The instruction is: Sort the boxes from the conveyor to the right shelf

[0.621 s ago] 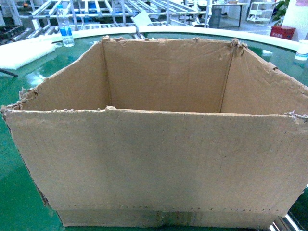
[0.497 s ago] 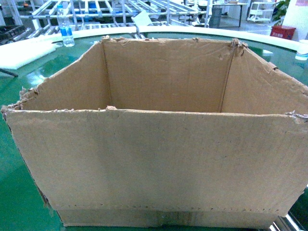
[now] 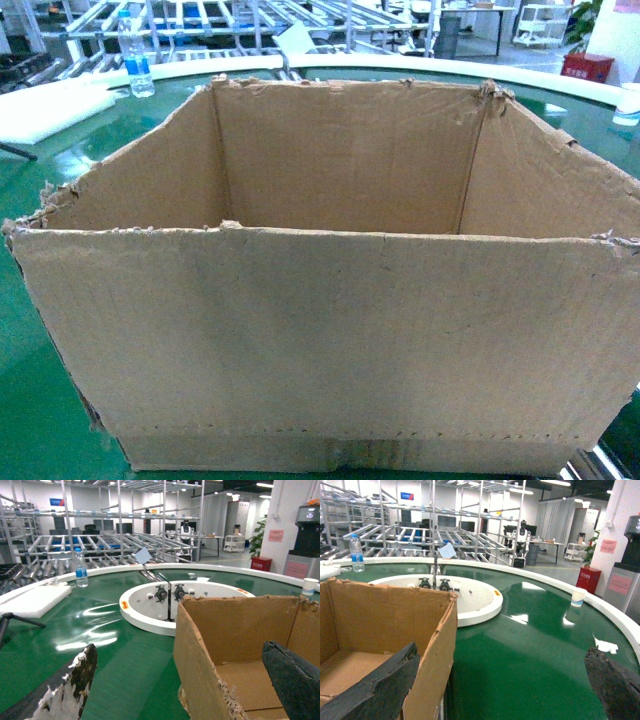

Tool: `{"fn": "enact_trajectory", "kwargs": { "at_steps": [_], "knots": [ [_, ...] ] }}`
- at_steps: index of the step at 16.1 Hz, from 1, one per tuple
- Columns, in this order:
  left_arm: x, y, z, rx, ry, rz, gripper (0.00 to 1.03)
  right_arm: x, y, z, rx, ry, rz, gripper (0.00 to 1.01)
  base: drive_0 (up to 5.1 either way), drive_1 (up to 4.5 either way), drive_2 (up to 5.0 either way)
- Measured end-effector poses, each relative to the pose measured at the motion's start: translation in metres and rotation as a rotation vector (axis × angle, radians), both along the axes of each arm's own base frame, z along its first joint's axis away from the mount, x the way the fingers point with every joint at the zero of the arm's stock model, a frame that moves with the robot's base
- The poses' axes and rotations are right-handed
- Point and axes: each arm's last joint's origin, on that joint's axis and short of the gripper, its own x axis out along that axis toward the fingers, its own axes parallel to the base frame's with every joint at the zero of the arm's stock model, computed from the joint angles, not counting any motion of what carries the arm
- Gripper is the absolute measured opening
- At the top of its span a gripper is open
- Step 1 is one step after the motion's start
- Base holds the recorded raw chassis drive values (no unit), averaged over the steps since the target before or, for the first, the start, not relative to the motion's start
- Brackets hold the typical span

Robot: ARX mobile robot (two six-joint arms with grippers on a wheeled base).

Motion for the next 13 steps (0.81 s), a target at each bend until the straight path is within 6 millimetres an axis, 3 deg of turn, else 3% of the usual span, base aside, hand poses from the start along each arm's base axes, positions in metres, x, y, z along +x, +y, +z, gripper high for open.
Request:
{"fn": "enact_trajectory", "kwargs": {
  "at_steps": [3, 5, 10, 11, 13],
  "knots": [
    [0.019, -0.002, 0.01, 0.004, 0.029, 0.039, 0.98, 0.016, 0.011, 0.025, -0.033, 0.067, 0.083, 0.98, 0.0, 0.0, 0.0],
    [0.022, -0.003, 0.013, 0.007, 0.033, 0.047, 0.98, 0.019, 0.017, 0.048, -0.038, 0.068, 0.149, 0.98, 0.0, 0.0, 0.0],
    [0.03, -0.009, 0.016, 0.003, 0.065, 0.044, 0.98, 0.022, 0.018, 0.049, -0.038, 0.072, 0.159, 0.98, 0.0, 0.0, 0.0],
    [0.042, -0.018, 0.027, 0.0, 0.094, 0.035, 0.98, 0.034, 0.026, 0.055, -0.022, 0.153, 0.194, 0.98, 0.0, 0.0, 0.0],
    [0.063, -0.035, 0.029, 0.001, 0.176, 0.035, 0.98, 0.058, 0.048, 0.07, -0.033, 0.274, 0.252, 0.98, 0.0, 0.0, 0.0]
  ]
}}
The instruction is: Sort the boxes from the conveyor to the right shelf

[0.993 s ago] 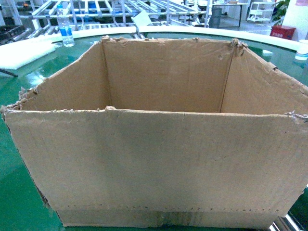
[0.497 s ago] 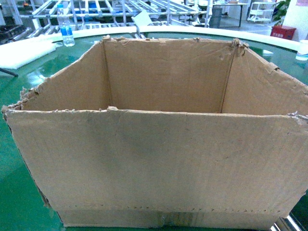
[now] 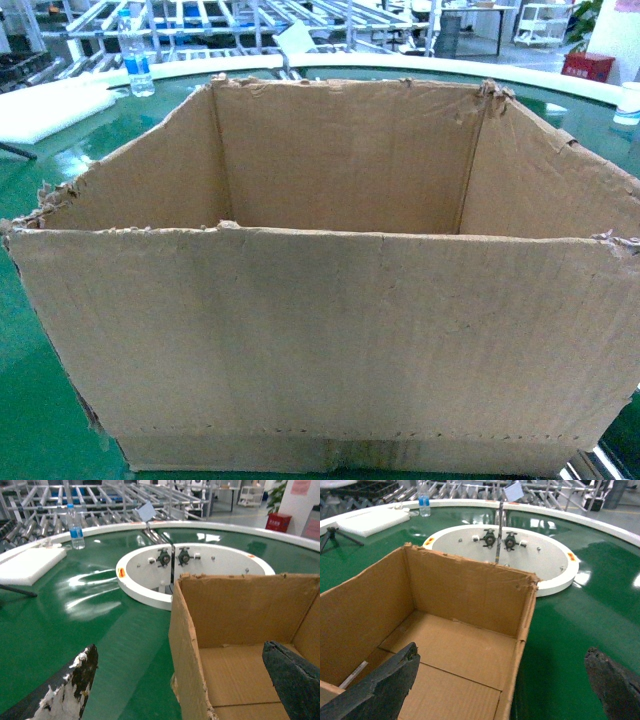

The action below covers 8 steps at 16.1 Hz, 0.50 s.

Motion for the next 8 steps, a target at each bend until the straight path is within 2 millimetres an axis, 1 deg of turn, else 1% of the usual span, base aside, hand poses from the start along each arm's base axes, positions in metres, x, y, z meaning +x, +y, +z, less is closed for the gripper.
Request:
{"fn": "enact_trajectory", "kwargs": {
  "at_steps": [2, 3, 4, 5, 8],
  "knots": [
    [0.015, -0.008, -0.005, -0.01, 0.088, 0.003, 0.98, 0.019, 0.016, 0.007, -0.037, 0.077, 0.019, 0.98, 0.0, 0.0, 0.0],
    [0.021, -0.011, -0.004, -0.042, 0.126, 0.0, 0.98, 0.031, 0.017, 0.004, -0.045, 0.098, -0.001, 0.98, 0.0, 0.0, 0.0],
    [0.028, -0.016, -0.003, -0.068, 0.183, -0.022, 0.98, 0.041, 0.015, -0.004, -0.05, 0.123, -0.021, 0.98, 0.0, 0.0, 0.0],
    [0.03, -0.018, -0.005, -0.096, 0.238, -0.025, 0.98, 0.048, 0.013, -0.01, -0.051, 0.133, -0.043, 0.98, 0.0, 0.0, 0.0],
    [0.03, -0.019, -0.005, -0.139, 0.24, -0.018, 0.98, 0.047, 0.011, -0.008, -0.043, 0.121, -0.049, 0.98, 0.0, 0.0, 0.0]
  ]
}}
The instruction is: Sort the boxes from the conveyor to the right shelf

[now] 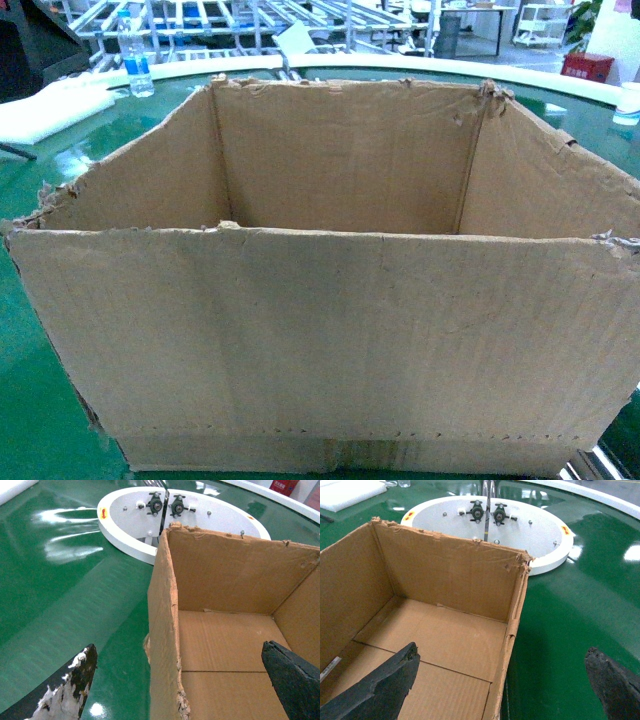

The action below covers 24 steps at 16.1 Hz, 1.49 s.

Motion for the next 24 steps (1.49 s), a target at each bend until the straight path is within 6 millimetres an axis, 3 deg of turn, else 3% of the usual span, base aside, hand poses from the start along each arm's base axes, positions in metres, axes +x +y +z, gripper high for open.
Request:
{"fn": "enact_trajectory", "kwargs": {
  "at_steps": [2, 4, 8, 15, 24],
  "knots": [
    [0.0, 0.0, 0.0, -0.004, 0.001, 0.001, 0.98, 0.0, 0.0, 0.0, -0.001, 0.003, 0.0, 0.98, 0.0, 0.0, 0.0],
    [0.0, -0.002, 0.0, -0.002, 0.021, -0.001, 0.98, -0.005, -0.002, -0.008, -0.006, 0.115, 0.023, 0.98, 0.0, 0.0, 0.0],
    [0.024, -0.026, 0.018, -0.002, 0.074, -0.065, 0.98, 0.032, 0.003, 0.007, -0.049, 0.174, 0.059, 0.98, 0.0, 0.0, 0.0],
    [0.017, -0.032, -0.003, -0.024, 0.167, -0.057, 0.98, 0.024, 0.0, -0.039, -0.137, 0.339, 0.007, 0.98, 0.0, 0.0, 0.0],
    [0.028, -0.033, -0.009, -0.021, 0.168, -0.06, 0.98, 0.042, -0.006, -0.053, -0.046, 0.418, -0.01, 0.98, 0.0, 0.0, 0.0]
  ]
}}
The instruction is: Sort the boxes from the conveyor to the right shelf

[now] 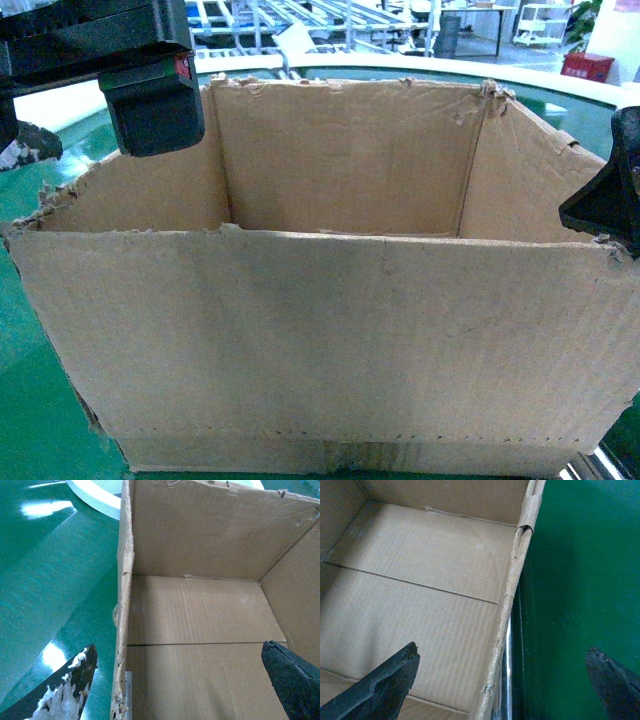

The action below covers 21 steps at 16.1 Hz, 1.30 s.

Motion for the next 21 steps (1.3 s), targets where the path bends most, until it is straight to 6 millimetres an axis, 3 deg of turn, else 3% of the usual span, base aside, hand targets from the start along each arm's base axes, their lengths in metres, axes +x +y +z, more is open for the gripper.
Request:
{"fn": "enact_trajectory", "kwargs": {
  "at_steps": [12, 21],
  "knots": [
    [0.016, 0.011, -0.021, 0.011, 0.148, 0.151, 0.98, 0.008, 0.001, -0.003, 0.018, 0.005, 0.015, 0.98, 0.0, 0.0, 0.0],
    [0.025, -0.002, -0.019, -0.037, 0.229, 0.09, 0.98, 0.008, 0.001, -0.003, 0.018, 0.005, 0.016, 0.98, 0.0, 0.0, 0.0]
  ]
}}
